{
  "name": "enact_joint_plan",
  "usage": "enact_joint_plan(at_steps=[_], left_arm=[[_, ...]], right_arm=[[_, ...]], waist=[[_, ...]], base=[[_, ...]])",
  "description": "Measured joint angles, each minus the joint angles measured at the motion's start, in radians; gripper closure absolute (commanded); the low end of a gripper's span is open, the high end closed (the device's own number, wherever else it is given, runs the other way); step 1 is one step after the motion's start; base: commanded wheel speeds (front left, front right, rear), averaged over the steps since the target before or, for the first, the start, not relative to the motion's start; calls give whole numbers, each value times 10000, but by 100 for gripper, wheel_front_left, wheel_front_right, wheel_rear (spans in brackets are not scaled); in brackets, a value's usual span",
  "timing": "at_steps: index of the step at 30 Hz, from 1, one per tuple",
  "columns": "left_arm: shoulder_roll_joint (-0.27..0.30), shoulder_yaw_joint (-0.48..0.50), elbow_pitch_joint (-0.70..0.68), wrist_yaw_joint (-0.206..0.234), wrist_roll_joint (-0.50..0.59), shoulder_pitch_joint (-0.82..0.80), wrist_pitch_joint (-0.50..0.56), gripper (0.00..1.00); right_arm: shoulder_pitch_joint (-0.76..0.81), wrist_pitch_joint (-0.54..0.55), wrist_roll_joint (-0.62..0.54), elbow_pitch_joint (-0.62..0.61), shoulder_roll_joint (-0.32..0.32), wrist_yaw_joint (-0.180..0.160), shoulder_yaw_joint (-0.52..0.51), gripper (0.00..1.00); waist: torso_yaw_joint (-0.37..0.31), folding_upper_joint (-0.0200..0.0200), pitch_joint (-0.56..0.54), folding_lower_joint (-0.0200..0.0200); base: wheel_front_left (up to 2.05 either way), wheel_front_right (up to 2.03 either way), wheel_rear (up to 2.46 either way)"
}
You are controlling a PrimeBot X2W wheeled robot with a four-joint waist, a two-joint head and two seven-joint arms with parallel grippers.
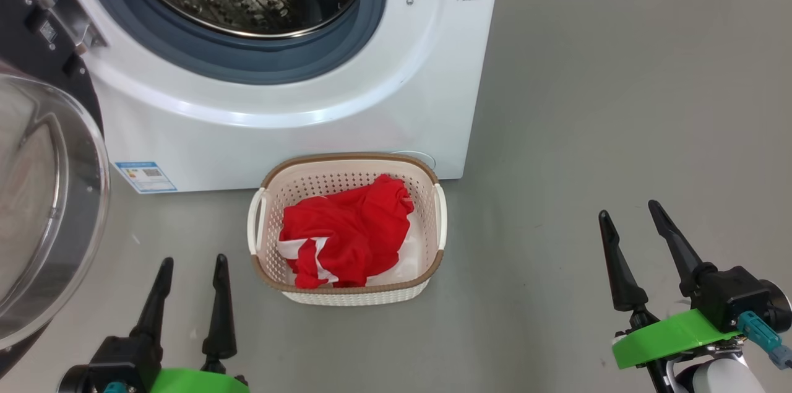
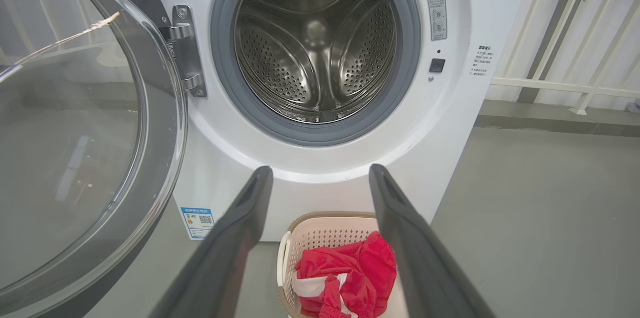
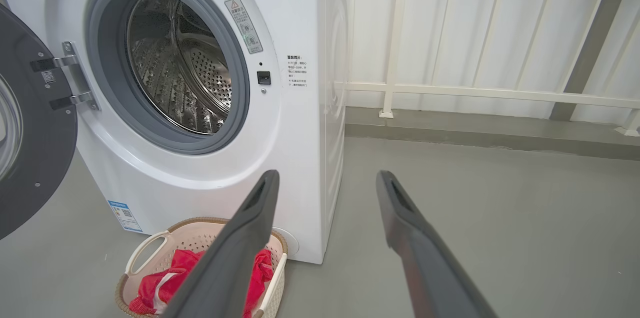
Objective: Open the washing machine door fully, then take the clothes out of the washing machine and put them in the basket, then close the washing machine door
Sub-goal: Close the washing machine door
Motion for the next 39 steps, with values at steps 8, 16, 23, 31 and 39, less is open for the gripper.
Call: enact_joint_plan(at_steps=[8,16,23,31,39], left_arm=[[-33,-61,-119,102,-8,-15,0,0],[-61,-157,-535,307,-44,-22,0,0],[-71,-209,-794,648,-127,-20,0,0],[-79,-487,-874,713,-556,12,0,0],[-77,-550,-782,800,-625,82,0,0]], right_arm=[[-17,0,-12,4,0,0,10,0],[-75,-2,-157,-25,-2,0,132,0],[-229,-2,-476,-65,-4,0,174,0],[-257,-2,-635,-84,-10,0,443,0],[-220,-2,-633,-81,-15,0,721,0]], waist=[[335,0,32,0],[939,0,85,0],[1632,0,82,0],[2522,0,3,1],[3441,0,-151,0]], base=[[0,0,0],[0,0,0],[0,0,0],[0,0,0],[0,0,0]])
